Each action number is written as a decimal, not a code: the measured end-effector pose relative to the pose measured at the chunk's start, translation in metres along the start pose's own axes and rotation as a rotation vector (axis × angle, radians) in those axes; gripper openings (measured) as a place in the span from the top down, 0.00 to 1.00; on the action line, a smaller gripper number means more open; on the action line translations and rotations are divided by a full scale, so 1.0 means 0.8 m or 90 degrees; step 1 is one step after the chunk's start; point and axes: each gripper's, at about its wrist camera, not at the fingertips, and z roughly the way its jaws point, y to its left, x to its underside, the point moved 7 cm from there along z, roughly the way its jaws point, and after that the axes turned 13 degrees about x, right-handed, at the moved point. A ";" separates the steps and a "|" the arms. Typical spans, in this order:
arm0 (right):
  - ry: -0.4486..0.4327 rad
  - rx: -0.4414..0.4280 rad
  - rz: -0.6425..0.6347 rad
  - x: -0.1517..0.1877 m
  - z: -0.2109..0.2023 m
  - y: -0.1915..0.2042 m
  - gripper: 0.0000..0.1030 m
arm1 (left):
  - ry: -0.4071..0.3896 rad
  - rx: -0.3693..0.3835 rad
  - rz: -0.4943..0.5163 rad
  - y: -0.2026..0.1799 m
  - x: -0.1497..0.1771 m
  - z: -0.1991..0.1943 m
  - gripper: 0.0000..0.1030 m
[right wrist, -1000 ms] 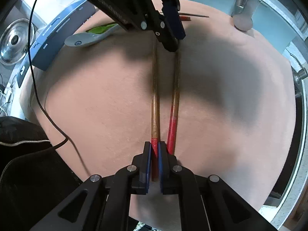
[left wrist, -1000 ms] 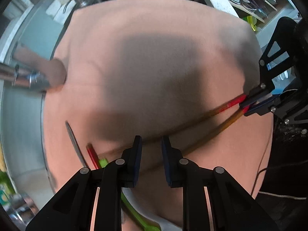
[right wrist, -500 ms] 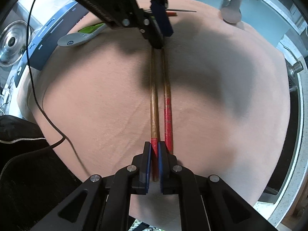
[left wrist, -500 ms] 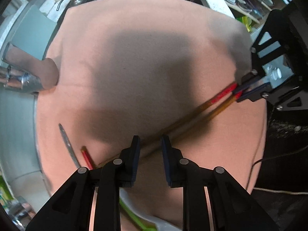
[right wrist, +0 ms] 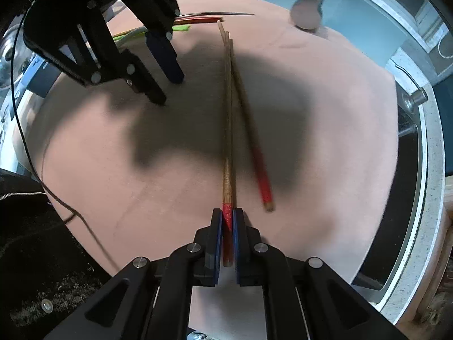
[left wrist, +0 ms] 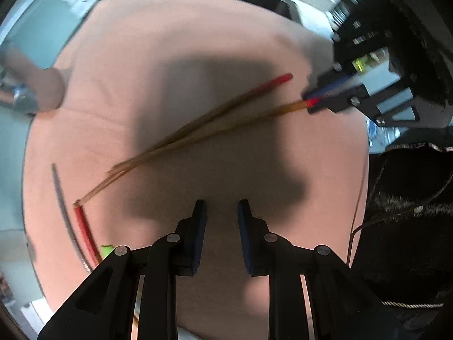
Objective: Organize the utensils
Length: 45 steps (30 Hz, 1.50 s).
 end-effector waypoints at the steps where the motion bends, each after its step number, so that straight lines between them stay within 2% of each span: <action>1: -0.002 -0.005 0.000 0.000 -0.001 0.001 0.94 | -0.004 -0.004 -0.001 0.002 -0.002 -0.004 0.81; 4: -0.008 -0.043 0.011 0.002 -0.009 0.006 0.93 | -0.030 -0.010 -0.006 0.007 -0.010 -0.021 0.81; 7: -0.010 -0.043 0.042 0.007 -0.010 0.004 0.93 | -0.061 -0.013 -0.007 0.017 -0.031 -0.041 0.81; 10: -0.022 -0.067 0.110 0.016 -0.020 -0.010 0.90 | -0.075 -0.019 -0.005 0.030 -0.058 -0.049 0.81; 12: -0.038 -0.103 0.161 0.021 -0.033 -0.011 0.90 | -0.081 -0.026 -0.015 0.044 -0.050 -0.060 0.81; 16: -0.045 -0.203 0.255 0.026 -0.040 0.013 0.90 | -0.064 -0.055 -0.043 0.062 -0.064 -0.042 0.81; 20: -0.022 -0.220 0.316 0.028 -0.020 0.011 0.90 | -0.005 -0.086 -0.044 0.077 -0.057 -0.026 0.81; 24: -0.004 -0.218 0.365 0.024 0.007 -0.005 0.90 | 0.015 -0.075 -0.039 0.073 -0.053 -0.021 0.81; 25: -0.003 -0.216 0.375 0.023 0.010 -0.010 0.93 | 0.019 -0.072 -0.039 0.072 -0.051 -0.020 0.81; 31: -0.006 -0.168 0.407 0.027 0.016 -0.048 0.93 | 0.024 -0.041 -0.044 0.060 -0.038 -0.015 0.81; 37: -0.009 -0.135 0.392 0.016 0.022 -0.071 0.93 | 0.011 -0.020 -0.055 0.052 -0.032 -0.017 0.81; 40: -0.011 -0.125 0.377 0.008 0.025 -0.080 0.93 | -0.002 -0.005 -0.068 0.026 -0.030 -0.009 0.81; 45: -0.017 -0.105 0.333 -0.009 0.029 -0.095 0.93 | -0.035 0.004 -0.096 0.011 -0.021 -0.011 0.81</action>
